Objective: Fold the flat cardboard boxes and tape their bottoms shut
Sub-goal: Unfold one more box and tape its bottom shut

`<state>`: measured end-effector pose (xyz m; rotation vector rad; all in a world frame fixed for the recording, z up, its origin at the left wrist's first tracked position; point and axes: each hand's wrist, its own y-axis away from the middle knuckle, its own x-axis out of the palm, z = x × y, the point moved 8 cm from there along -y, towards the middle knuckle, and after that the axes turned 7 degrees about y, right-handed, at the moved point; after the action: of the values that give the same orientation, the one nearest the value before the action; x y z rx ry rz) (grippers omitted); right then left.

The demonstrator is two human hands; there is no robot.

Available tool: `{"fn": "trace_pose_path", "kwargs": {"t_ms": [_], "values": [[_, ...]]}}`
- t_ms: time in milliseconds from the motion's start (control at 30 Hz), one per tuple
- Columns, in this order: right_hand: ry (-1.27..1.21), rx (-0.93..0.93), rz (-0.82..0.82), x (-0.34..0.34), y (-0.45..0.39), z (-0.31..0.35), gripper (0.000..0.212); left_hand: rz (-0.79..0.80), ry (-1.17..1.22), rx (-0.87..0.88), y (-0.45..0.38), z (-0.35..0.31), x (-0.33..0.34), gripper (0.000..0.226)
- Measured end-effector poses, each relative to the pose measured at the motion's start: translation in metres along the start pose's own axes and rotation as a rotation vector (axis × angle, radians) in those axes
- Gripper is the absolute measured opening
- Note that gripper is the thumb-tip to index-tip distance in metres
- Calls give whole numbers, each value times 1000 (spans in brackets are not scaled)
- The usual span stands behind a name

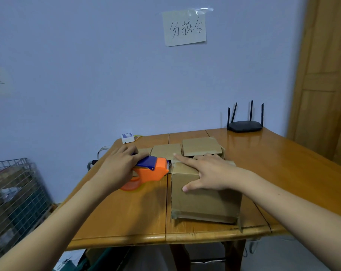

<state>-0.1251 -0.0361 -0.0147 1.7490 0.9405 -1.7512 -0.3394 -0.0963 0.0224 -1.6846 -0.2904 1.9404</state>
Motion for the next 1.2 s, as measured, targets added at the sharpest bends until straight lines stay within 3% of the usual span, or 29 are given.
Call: {"fn": "trace_pose_path", "kwargs": {"t_ms": [400,1200], "values": [[30,-36,-15,1,4,2,82,19,60,-56,10,-9,20,70],[22,-45,-27,-2,5,-1,74,-4,38,-14,7,-16,21,66]]}}
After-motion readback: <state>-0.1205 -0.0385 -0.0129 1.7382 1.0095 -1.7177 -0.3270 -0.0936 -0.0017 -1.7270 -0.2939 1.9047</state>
